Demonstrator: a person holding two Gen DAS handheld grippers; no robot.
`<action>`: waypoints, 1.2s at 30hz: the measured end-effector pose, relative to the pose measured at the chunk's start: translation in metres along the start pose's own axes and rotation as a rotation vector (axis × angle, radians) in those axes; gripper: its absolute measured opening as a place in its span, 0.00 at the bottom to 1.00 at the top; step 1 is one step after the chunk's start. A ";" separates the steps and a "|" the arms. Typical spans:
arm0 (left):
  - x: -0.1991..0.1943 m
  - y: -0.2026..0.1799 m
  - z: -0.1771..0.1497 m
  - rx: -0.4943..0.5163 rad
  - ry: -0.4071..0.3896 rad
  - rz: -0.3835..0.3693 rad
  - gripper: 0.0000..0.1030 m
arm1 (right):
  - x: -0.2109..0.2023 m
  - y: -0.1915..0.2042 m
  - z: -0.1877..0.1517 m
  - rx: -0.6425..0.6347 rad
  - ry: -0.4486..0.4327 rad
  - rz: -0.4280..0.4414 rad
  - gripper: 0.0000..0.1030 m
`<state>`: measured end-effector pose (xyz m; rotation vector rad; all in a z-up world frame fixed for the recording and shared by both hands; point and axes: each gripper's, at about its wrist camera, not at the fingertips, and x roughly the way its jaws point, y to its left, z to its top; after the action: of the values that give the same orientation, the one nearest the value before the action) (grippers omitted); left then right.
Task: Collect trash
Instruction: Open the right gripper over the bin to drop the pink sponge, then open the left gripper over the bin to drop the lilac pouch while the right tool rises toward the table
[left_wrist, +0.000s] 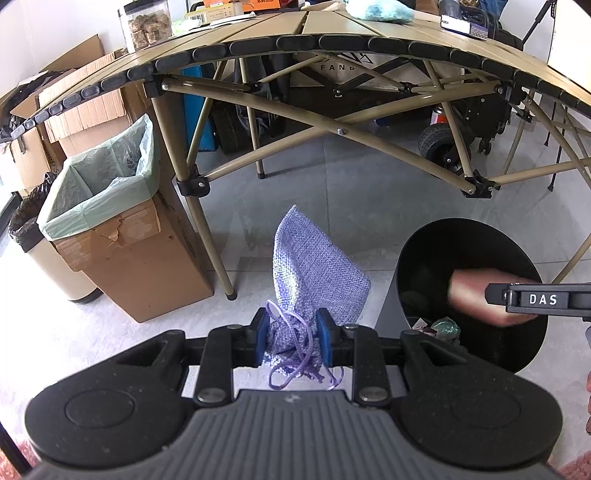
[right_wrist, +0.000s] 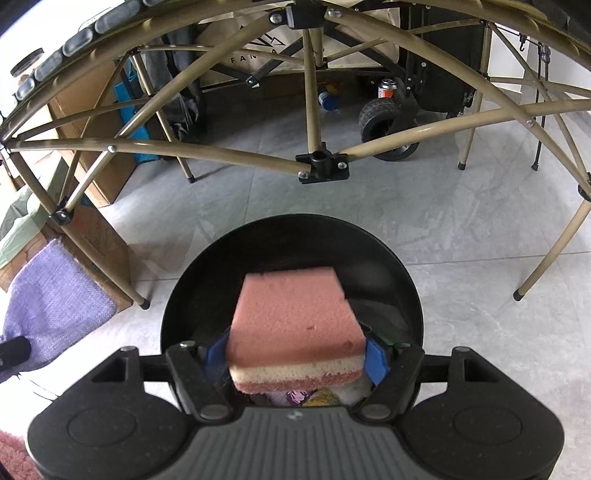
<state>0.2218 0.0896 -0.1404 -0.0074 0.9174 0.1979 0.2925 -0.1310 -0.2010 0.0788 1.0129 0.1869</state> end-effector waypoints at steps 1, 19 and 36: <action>0.000 0.000 0.000 0.000 0.000 0.000 0.27 | -0.001 0.000 0.000 0.002 -0.004 0.006 0.94; -0.001 0.001 0.001 -0.009 -0.006 -0.023 0.27 | -0.007 -0.005 -0.001 0.009 -0.029 0.010 1.00; -0.018 -0.014 0.008 0.000 -0.053 -0.081 0.27 | -0.035 -0.019 0.001 0.025 -0.060 0.007 1.00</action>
<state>0.2195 0.0737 -0.1226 -0.0387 0.8630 0.1219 0.2776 -0.1560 -0.1746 0.1105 0.9550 0.1771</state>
